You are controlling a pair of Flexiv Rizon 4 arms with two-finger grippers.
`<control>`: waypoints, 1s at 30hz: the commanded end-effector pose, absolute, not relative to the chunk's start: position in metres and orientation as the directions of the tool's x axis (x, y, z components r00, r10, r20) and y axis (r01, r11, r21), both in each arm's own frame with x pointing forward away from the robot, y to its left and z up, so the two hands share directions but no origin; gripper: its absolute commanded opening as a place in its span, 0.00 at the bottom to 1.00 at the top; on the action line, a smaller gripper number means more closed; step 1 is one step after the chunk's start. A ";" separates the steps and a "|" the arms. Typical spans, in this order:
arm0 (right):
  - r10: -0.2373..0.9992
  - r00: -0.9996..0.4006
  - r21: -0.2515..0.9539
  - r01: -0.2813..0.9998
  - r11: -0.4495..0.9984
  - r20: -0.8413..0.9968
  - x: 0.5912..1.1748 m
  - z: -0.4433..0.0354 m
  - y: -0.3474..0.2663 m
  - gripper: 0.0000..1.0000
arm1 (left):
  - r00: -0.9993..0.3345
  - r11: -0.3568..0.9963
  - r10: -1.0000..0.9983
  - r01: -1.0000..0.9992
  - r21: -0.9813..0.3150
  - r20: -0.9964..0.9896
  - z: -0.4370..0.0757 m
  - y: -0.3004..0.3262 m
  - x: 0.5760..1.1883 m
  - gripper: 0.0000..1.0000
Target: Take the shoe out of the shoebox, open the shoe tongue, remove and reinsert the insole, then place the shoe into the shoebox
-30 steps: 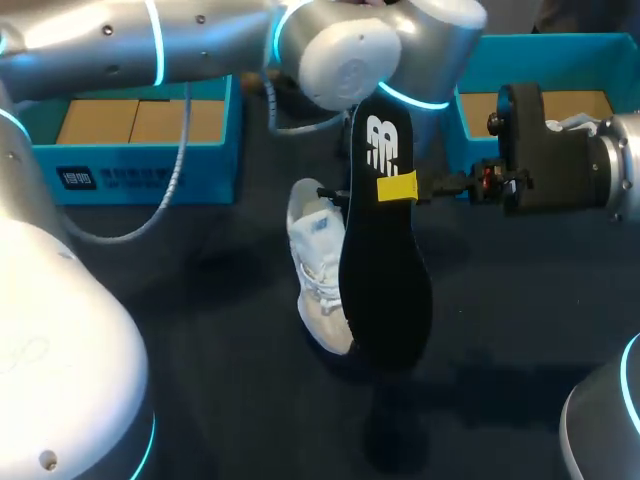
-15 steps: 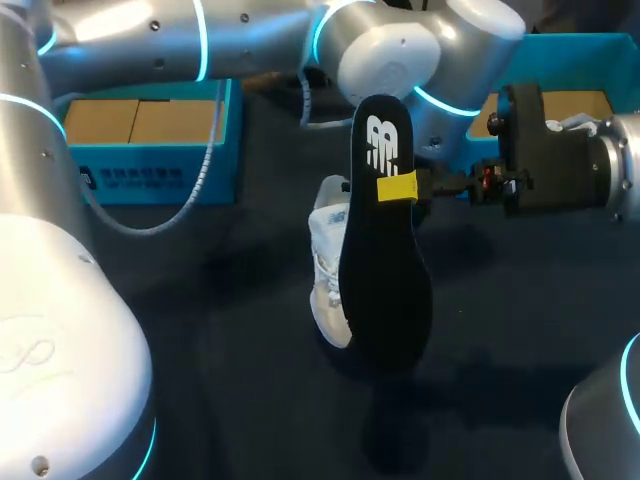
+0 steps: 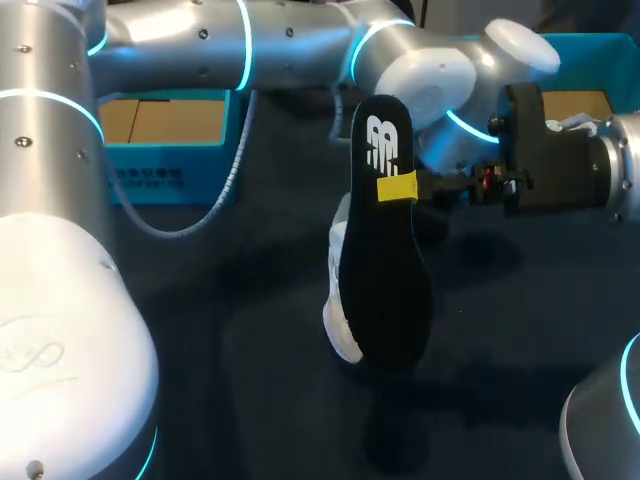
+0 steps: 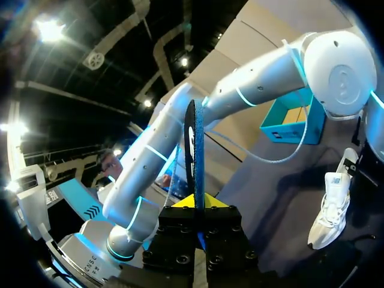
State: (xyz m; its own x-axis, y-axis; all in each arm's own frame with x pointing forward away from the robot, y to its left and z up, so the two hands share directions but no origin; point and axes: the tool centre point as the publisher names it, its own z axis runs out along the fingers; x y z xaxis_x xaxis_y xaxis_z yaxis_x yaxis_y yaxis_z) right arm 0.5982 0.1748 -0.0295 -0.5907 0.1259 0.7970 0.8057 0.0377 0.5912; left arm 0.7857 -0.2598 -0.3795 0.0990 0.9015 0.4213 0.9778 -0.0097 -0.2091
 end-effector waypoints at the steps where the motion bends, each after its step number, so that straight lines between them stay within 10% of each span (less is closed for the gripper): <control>1: 0.128 -0.590 0.591 0.806 0.035 0.797 0.597 -0.031 0.177 0.00 | 0.097 -0.002 0.892 0.978 -0.209 0.442 -0.390 -0.264 0.781 0.00; 8: 0.128 -0.590 0.591 0.806 0.035 0.797 0.597 -0.031 0.177 0.00 | 0.076 0.027 0.887 0.976 -0.215 0.456 -0.398 -0.261 0.777 0.00; 9: 0.128 -0.590 0.591 0.806 0.035 0.797 0.597 -0.031 0.177 0.00 | 0.067 0.039 0.888 0.974 -0.221 0.454 -0.398 -0.261 0.776 0.33; 11: 0.128 -0.590 0.591 0.806 0.035 0.797 0.597 -0.031 0.177 0.00 | 0.067 0.041 0.889 0.974 -0.224 0.453 -0.397 -0.260 0.776 0.47; 12: 0.128 -0.590 0.591 0.806 0.035 0.797 0.597 -0.031 0.177 0.00 | 0.061 0.045 0.893 0.974 -0.223 0.446 -0.394 -0.259 0.776 1.00; 30: 0.128 -0.590 0.591 0.806 0.035 0.797 0.597 -0.031 0.177 0.00 | -0.058 0.111 0.969 0.971 -0.214 0.241 -0.334 -0.272 0.807 1.00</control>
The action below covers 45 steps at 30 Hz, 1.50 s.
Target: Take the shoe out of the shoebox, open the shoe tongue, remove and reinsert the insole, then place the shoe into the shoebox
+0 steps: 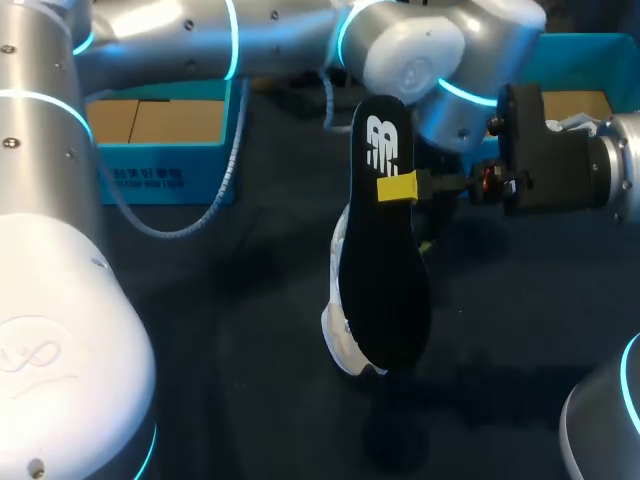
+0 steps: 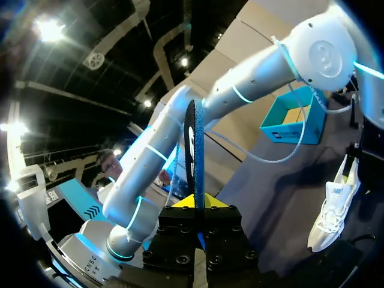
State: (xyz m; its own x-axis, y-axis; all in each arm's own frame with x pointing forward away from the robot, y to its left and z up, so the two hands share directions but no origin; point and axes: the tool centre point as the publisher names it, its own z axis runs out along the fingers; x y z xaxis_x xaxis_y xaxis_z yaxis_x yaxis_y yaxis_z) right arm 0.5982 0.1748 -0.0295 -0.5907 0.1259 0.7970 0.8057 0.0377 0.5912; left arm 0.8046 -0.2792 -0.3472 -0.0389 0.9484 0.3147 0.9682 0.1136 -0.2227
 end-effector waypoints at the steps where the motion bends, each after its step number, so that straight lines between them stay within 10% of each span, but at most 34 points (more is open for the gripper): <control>1: 0.128 -0.590 0.591 0.806 0.035 0.797 0.597 -0.031 0.177 0.00 | -0.059 0.110 0.971 0.970 -0.217 0.231 -0.331 -0.273 0.808 1.00; 24: 0.293 -0.467 0.535 0.814 -0.226 0.834 0.630 -0.034 0.120 0.00 | -0.145 0.108 0.968 0.978 -0.180 -0.204 -0.229 -0.259 0.835 1.00; 45: 0.267 -0.149 0.217 0.945 -0.244 0.952 0.672 -0.069 0.079 0.00 | 0.005 -0.065 0.958 0.978 -0.198 -0.287 -0.206 -0.230 0.830 1.00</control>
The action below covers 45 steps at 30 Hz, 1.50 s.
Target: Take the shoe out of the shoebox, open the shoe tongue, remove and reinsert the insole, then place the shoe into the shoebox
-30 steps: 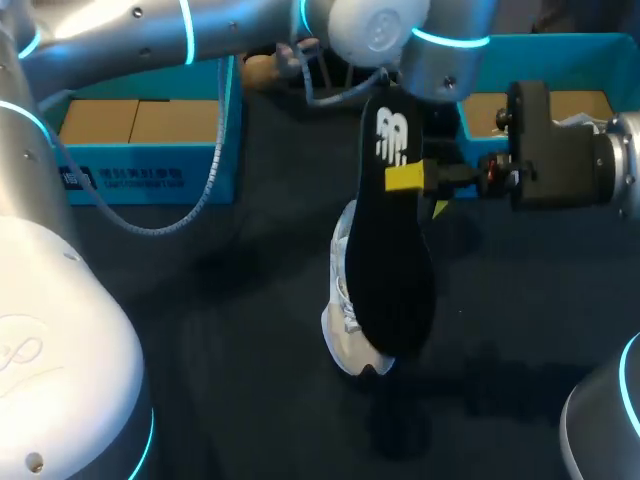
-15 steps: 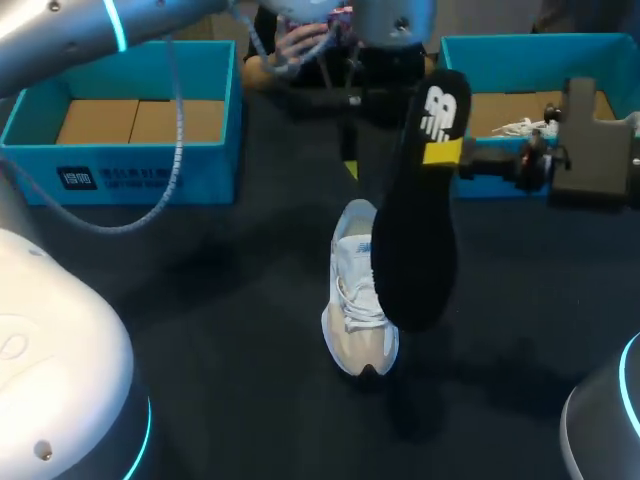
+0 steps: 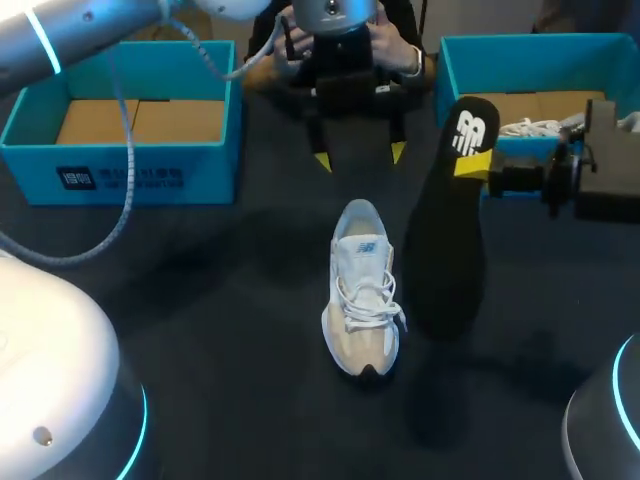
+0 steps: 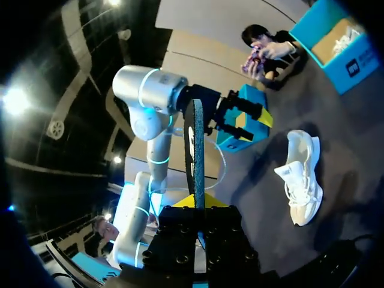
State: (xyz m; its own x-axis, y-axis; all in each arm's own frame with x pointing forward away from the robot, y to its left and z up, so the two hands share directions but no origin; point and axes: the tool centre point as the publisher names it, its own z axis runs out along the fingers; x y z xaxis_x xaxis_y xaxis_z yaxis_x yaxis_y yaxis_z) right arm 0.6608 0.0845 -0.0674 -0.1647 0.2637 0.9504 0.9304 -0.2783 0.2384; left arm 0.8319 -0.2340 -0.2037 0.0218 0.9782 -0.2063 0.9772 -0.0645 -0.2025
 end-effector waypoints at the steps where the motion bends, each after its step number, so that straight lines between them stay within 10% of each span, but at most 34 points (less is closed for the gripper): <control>1: 0.272 -0.143 0.211 0.948 -0.239 0.952 0.674 -0.070 0.078 0.00 | 0.005 -0.065 0.958 0.978 -0.198 -0.287 -0.206 -0.230 0.830 1.00; 18: 0.274 -0.168 0.213 0.966 -0.146 0.947 0.729 -0.073 0.075 0.00 | 0.005 -0.065 0.958 0.978 -0.198 -0.287 -0.206 -0.230 0.830 1.00; 45: 0.267 -0.100 0.135 0.984 -0.117 0.959 0.757 -0.076 0.069 0.00 | -0.043 -0.131 0.518 0.983 -0.129 -0.855 -0.149 -0.221 0.848 1.00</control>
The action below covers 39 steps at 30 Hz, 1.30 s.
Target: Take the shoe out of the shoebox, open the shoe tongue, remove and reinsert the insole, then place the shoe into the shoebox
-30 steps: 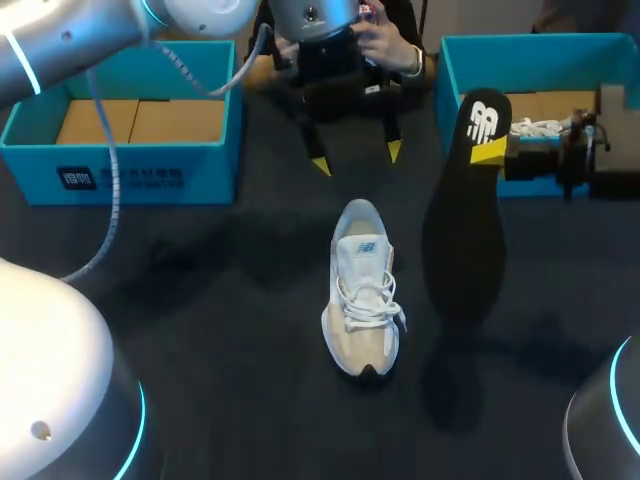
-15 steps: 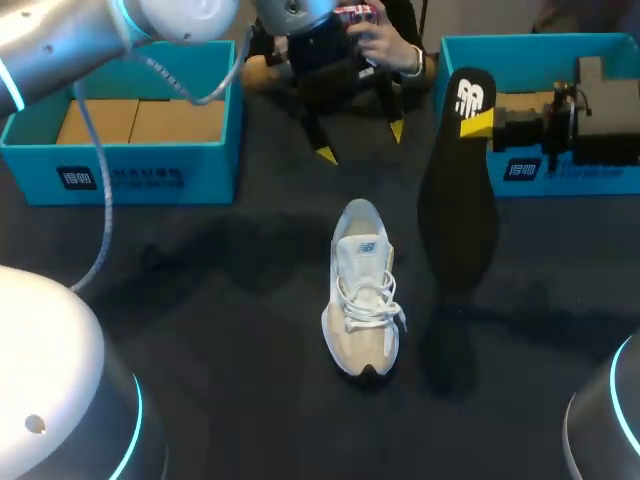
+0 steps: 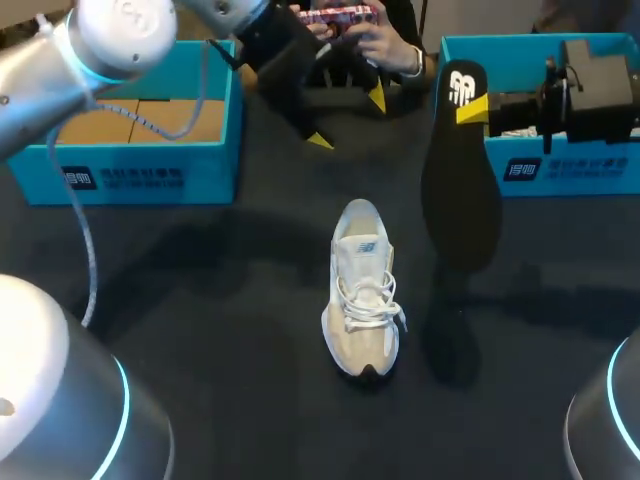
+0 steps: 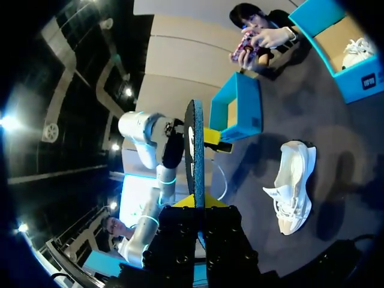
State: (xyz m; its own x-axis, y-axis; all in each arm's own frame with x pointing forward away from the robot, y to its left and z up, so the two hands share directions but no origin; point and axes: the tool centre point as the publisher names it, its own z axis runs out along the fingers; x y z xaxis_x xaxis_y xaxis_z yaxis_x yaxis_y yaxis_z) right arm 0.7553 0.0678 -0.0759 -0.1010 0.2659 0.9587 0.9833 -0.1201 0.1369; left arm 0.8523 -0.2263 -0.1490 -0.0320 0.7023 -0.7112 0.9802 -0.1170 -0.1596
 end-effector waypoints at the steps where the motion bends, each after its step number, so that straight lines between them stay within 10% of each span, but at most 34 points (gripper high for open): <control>1: 0.267 -0.100 0.135 0.984 -0.117 0.959 0.757 -0.076 0.069 0.00 | -0.030 -0.137 0.499 0.984 -0.113 -0.866 -0.146 -0.222 0.848 1.00; 39: 0.136 0.310 -0.294 0.948 -0.123 0.941 0.861 -0.107 0.087 0.00 | 0.027 -0.025 0.041 0.999 0.026 -0.999 -0.128 -0.238 0.827 1.00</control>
